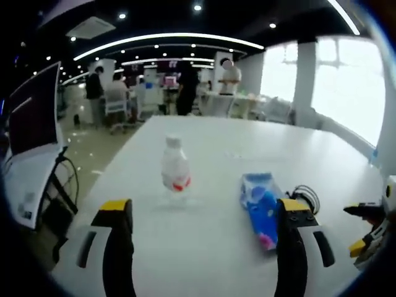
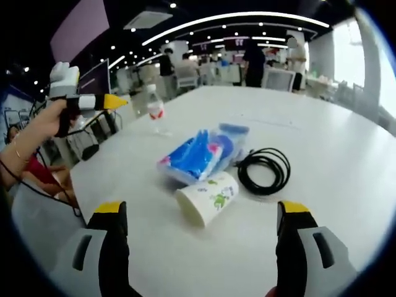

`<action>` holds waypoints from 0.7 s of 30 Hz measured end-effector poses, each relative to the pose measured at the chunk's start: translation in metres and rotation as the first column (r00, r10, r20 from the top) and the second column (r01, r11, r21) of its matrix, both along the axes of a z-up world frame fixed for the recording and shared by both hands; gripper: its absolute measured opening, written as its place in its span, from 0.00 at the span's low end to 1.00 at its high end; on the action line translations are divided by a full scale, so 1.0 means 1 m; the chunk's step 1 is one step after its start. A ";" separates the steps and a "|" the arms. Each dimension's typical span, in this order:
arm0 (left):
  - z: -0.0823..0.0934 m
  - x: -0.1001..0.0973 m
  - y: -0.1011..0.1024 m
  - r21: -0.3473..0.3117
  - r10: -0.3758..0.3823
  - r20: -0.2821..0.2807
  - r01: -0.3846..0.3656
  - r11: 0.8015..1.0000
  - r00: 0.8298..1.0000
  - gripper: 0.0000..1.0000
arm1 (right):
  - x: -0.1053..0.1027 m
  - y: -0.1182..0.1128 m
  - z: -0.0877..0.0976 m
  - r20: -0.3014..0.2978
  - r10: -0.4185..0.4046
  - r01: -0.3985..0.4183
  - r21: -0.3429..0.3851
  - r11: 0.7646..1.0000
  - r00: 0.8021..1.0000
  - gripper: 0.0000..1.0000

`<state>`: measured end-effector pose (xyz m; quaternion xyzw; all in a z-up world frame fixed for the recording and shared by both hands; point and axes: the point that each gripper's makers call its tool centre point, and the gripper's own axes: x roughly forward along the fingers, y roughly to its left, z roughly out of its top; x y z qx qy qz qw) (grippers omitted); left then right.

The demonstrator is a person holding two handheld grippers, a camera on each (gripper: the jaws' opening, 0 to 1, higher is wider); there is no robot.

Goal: Arrange the tabletop items into an orderly group along one side of the table until the central work area is clear of visible clutter.

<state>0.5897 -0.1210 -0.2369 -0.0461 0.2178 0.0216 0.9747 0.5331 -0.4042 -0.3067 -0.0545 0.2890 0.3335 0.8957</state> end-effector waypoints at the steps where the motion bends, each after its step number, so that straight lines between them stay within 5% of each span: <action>1: -0.001 0.004 0.000 -0.007 0.006 0.000 -0.006 1.000 1.000 0.93 | 0.000 0.000 0.000 0.000 -0.002 0.002 0.000 1.000 1.000 0.99; 21: -0.025 0.063 0.031 -0.038 0.172 0.008 -0.171 0.984 0.985 0.78 | 0.009 -0.021 -0.002 0.007 -0.065 0.065 -0.024 0.998 0.998 0.99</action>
